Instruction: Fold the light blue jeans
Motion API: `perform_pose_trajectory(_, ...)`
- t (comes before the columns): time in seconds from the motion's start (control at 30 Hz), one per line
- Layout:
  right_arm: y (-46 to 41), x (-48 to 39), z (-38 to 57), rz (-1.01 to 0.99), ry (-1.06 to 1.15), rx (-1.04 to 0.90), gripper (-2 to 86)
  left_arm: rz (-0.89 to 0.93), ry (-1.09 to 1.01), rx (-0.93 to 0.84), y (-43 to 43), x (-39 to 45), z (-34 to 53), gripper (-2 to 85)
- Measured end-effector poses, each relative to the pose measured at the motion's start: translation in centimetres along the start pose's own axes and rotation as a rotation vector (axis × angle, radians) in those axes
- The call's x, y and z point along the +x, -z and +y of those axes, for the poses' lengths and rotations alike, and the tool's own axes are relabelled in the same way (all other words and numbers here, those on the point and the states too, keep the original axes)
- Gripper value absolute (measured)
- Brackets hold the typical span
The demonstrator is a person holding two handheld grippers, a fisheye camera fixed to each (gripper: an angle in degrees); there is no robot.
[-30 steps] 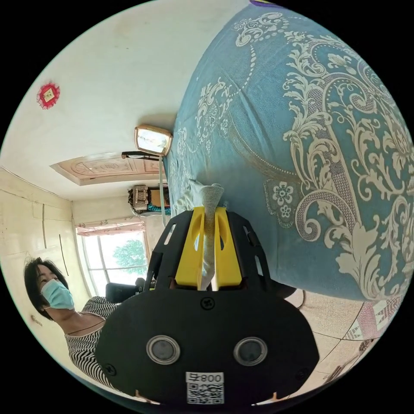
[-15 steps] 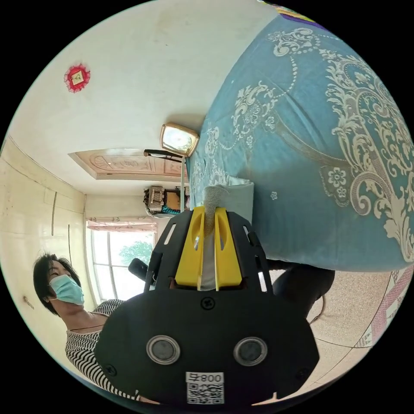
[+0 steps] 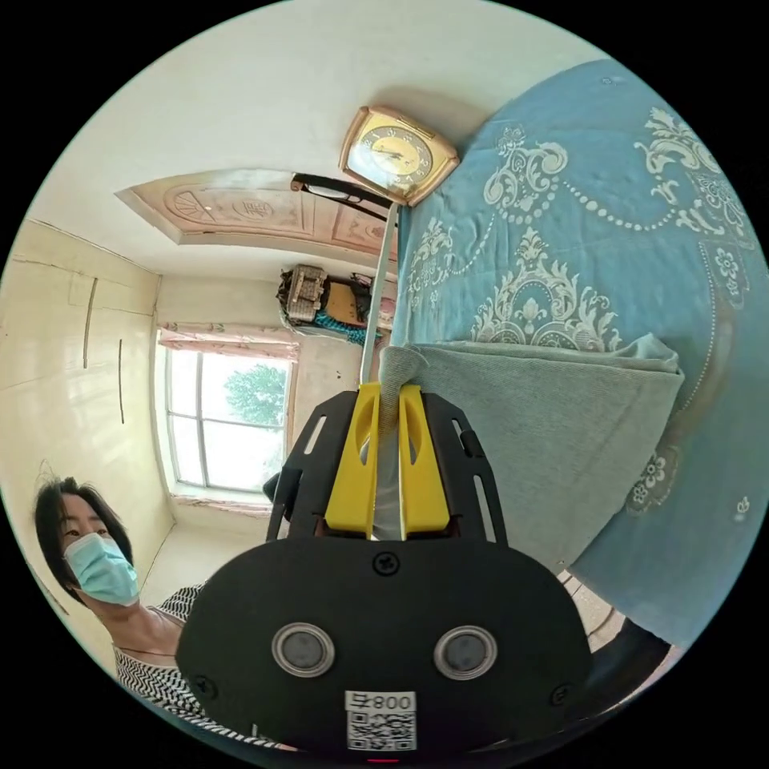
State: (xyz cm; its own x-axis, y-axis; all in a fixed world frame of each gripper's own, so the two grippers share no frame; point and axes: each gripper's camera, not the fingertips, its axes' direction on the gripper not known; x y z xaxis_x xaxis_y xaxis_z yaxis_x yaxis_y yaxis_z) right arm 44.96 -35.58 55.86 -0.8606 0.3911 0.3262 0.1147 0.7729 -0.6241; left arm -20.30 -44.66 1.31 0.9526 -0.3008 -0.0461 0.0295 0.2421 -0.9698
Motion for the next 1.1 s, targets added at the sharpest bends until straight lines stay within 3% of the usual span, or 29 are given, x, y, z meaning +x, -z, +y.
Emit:
perform_pose_trajectory(0.37, -15.0, 7.3, -6.9, 0.152, -0.046, -0.135, 2.9, -0.006, 0.28, 0.078, 3.6, -14.1, 2.6, 4.9)
perform_pose_trajectory(0.9, -26.7, 17.6, -12.1, 0.307, -0.125, -0.166, 5.3, 0.052, 0.483, 0.175, 4.9, -23.2, 4.6, 6.6)
perform_pose_trajectory(1.1, -28.7, 20.4, -12.8, 0.303, -0.116, -0.177, 7.5, -0.186, 0.474, 0.281, 6.9, -20.6, 5.2, 3.4)
